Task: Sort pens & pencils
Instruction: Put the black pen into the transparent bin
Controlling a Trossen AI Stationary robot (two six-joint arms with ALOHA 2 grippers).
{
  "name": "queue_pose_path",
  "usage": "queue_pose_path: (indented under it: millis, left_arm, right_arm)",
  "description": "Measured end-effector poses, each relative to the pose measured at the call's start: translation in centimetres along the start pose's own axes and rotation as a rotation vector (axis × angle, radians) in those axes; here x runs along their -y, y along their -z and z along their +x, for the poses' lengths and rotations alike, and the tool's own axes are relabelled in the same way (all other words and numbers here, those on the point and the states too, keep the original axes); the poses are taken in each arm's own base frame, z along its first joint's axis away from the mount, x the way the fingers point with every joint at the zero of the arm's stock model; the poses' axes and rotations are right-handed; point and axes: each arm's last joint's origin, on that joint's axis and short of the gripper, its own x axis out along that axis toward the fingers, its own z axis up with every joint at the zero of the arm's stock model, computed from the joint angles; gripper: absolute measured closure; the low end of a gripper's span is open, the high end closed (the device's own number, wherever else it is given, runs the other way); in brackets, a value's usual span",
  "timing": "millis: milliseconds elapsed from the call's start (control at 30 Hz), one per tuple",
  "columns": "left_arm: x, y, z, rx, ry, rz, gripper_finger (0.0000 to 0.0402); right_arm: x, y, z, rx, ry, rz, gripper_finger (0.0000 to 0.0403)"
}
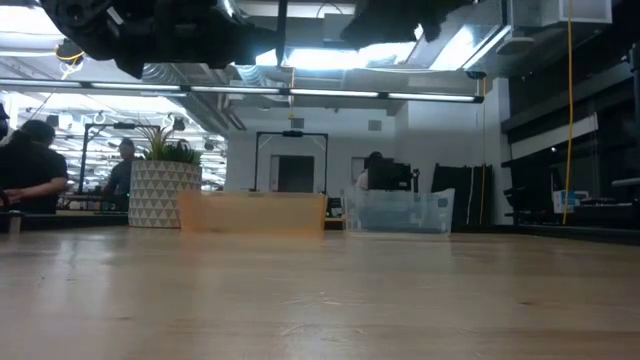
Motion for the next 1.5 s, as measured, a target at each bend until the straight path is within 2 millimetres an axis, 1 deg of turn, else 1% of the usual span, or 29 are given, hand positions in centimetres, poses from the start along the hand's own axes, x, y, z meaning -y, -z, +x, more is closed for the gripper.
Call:
queue_pose_path:
  millis: [167,233,367,433,533,667,767,933,1067,1200,1300,1500]
  left_arm:
    - [-0.4,-0.3,-0.2,0.052,0.011,-0.003,0.0389]
    - [-0.5,-0.4,-0.2,0.067,0.022,-0.002,0.0389]
    - [-0.4,-0.4,-0.2,0.069,0.037,-0.005,0.0389]
    - [-0.4,-0.3,-0.2,0.066,0.039,-0.007,0.0389]
    - [-0.4,-0.3,-0.2,0.067,0.038,-0.006,0.0389]
    - [-0.4,-0.3,-0.2,0.06,0.041,-0.009,0.0389]
    - [-0.4,-0.2,-0.2,0.056,0.039,-0.011,0.0389]
    - [-0.8,0.0,-0.3,0.045,0.022,-0.013,0.0389]
    - [-0.9,0.5,0.1,0.03,0.027,-0.021,0.0389]
    - [-1.2,1.0,1.2,0.008,0.039,-0.033,0.0389]
    - [-1.5,1.0,2.0,0.023,0.057,-0.031,0.0389]
    - [-2.0,0.7,2.8,0.043,0.079,-0.029,0.0389]
  right_arm:
    - [-0.1,-0.9,0.3,0.078,-0.145,-0.041,0.0264]
    - [0.1,-1.1,0.5,0.097,-0.173,-0.048,0.0264]
    - [0.9,-1.3,1.1,0.114,-0.144,-0.049,0.0264]
    - [1.2,-1.4,1.3,0.15,-0.134,-0.037,0.0264]
    - [1.6,-0.8,1.6,0.246,-0.147,-0.025,0.0264]
    - [2.5,0.3,1.7,0.345,-0.097,0.022,0.0264]
    - [2.9,0.9,1.7,0.361,-0.085,0.035,0.0264]
    - [2.9,1.0,1.8,0.369,-0.111,0.03,0.0264]
    - [2.9,0.9,1.8,0.373,-0.135,0.06,0.0264]
    - [3.2,1.0,2.1,0.383,-0.196,0.06,0.0264]
    - [3.2,0.9,2.2,0.395,-0.261,0.063,0.0264]
    - [3.2,1.0,2.3,0.394,-0.27,0.058,0.0264]
